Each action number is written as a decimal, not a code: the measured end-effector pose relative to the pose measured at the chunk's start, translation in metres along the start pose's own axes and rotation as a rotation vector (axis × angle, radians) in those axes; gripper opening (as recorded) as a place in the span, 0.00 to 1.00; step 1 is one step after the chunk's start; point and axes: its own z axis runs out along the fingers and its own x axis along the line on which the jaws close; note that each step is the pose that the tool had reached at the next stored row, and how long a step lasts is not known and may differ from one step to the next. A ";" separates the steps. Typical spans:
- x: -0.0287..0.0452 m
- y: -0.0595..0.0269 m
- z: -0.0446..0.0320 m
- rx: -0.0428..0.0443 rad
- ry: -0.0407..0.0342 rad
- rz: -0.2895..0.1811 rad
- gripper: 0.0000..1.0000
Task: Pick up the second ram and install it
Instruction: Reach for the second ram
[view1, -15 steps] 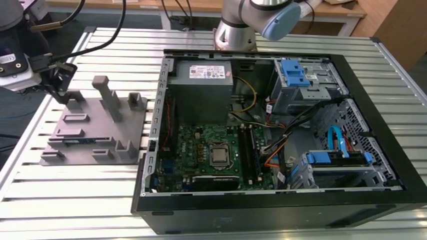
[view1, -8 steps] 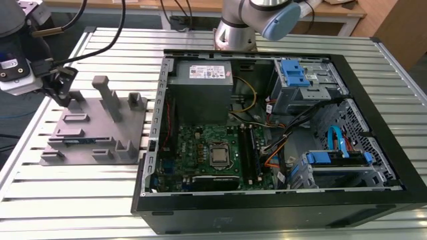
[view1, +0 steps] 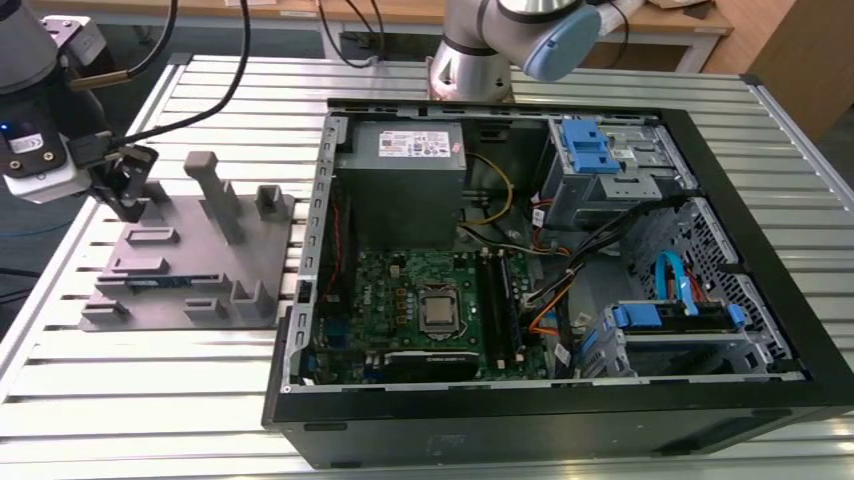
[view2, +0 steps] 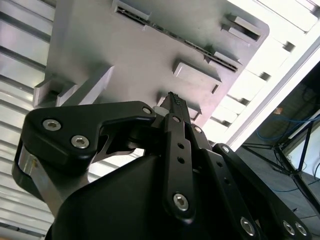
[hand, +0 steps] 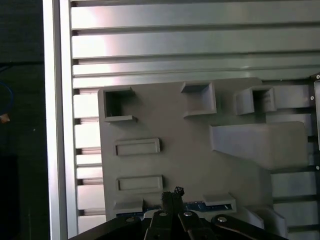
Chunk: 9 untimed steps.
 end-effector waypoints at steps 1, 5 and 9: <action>0.0005 -0.0001 0.0015 0.0000 0.0000 0.000 0.11; 0.0027 -0.0005 0.0082 0.0001 0.0000 0.000 0.11; 0.0059 -0.0010 0.0148 0.0001 0.0001 0.000 0.11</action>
